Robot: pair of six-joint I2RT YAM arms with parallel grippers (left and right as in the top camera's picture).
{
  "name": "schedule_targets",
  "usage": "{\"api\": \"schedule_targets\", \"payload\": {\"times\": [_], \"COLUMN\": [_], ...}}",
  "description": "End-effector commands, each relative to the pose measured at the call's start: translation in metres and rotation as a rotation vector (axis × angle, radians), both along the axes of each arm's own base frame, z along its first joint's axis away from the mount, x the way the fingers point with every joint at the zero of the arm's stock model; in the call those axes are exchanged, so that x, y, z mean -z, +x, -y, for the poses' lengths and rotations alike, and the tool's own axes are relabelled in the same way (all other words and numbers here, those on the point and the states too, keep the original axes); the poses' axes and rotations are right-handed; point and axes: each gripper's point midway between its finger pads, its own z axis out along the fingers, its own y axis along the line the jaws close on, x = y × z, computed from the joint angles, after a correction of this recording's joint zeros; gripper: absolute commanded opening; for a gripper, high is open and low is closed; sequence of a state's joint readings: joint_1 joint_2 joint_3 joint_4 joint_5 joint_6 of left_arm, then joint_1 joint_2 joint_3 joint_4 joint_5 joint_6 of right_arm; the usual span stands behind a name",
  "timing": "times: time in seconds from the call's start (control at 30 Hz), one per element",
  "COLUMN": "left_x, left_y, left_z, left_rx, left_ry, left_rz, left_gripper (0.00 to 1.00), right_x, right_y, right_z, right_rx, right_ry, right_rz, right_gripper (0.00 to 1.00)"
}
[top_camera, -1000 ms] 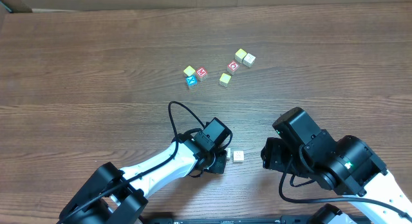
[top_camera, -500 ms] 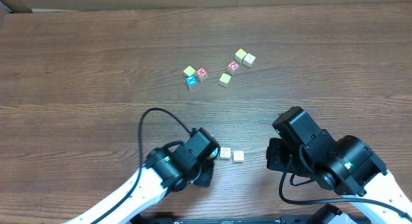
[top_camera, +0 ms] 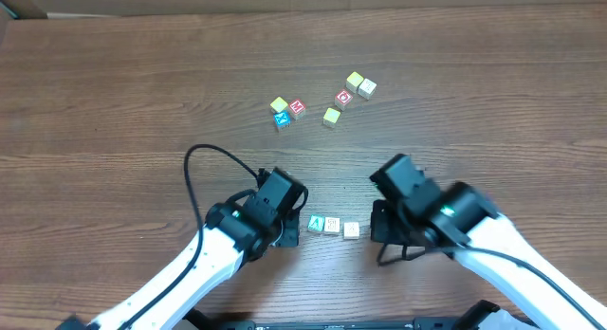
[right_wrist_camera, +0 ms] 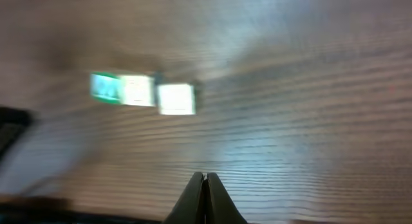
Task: Flip 3 blocks
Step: 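Lower both grippers to either end of the A-E-M block row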
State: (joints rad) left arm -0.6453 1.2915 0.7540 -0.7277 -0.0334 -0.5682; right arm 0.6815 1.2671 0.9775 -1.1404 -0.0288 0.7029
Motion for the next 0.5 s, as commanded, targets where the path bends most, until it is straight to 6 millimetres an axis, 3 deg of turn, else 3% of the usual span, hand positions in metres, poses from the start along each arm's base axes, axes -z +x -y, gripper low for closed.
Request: {"api": "schedule_targets", "payload": {"times": [0.0,0.17,0.47], "left_x": [0.017,0.033,0.034], "left_y": [0.002,0.005,0.005], "left_z": [0.002,0.004,0.003], "left_rx": [0.059,0.060,0.057], "left_ry": [0.019,0.036,0.038], "left_rz": [-0.040,-0.070,-0.074], "left_gripper": [0.18,0.16,0.17], "right_x": [0.016,0.039,0.083], "right_y": [0.001,0.003,-0.004], "right_z": [0.001,-0.001,-0.002], "right_rx": [0.001,-0.026,-0.031], "right_ry": [-0.039,-0.089,-0.122], "right_rz": [-0.029,-0.086,-0.175], "right_gripper": [0.04,0.04,0.04]}}
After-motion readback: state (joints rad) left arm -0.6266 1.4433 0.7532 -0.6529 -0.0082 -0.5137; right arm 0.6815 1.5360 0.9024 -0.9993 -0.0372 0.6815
